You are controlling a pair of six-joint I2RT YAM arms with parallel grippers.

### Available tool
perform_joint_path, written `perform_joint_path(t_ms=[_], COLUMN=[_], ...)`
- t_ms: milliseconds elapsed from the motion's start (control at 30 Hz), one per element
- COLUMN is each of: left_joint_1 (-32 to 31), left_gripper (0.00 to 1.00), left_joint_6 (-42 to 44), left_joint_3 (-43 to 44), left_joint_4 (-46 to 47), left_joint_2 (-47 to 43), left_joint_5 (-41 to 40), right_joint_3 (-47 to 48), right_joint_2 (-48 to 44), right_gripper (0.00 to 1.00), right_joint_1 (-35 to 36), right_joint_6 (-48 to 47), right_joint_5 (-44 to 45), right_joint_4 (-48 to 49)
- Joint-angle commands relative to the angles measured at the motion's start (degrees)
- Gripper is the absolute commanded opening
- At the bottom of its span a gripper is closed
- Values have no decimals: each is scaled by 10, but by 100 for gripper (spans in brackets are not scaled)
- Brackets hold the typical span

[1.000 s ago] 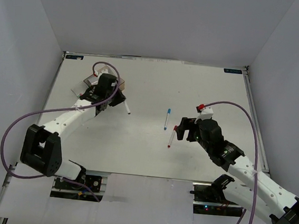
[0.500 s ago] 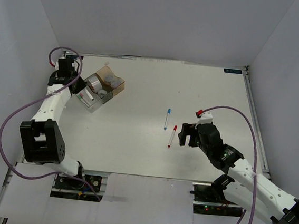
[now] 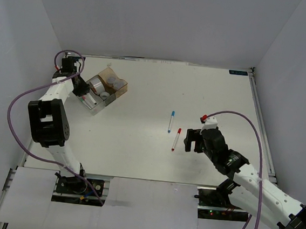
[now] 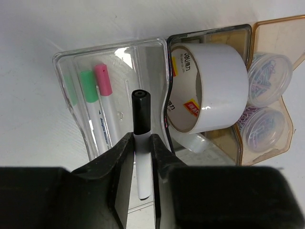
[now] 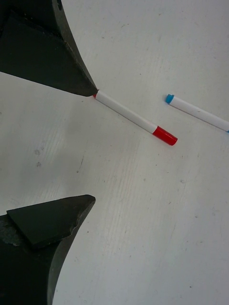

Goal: Sort the stationery into containers
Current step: Place the pen in the storage box, then pick up the pen from the center of the board.

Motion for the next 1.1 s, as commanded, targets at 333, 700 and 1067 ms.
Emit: perform_joint_path(t_ms=[333,700,1067], left_joint_1=[6,6,-11], left_gripper=[64,95,98], left_joint_6=[23,81,96], left_joint_3=[-7,-50,-172], left_joint_4=[-6,-44,-41], left_joint_2=[-53,-216,-379], left_joint_5=[32,117,192], right_joint_3=[30,115,167], right_joint_2=[57,207,350], right_gripper=[91,96,93], right_joint_1=[2,4,41], right_joint_6=[-8,23,85], right_joint_5=[-33,-42,15], right_joint_4=[16,-3,-23])
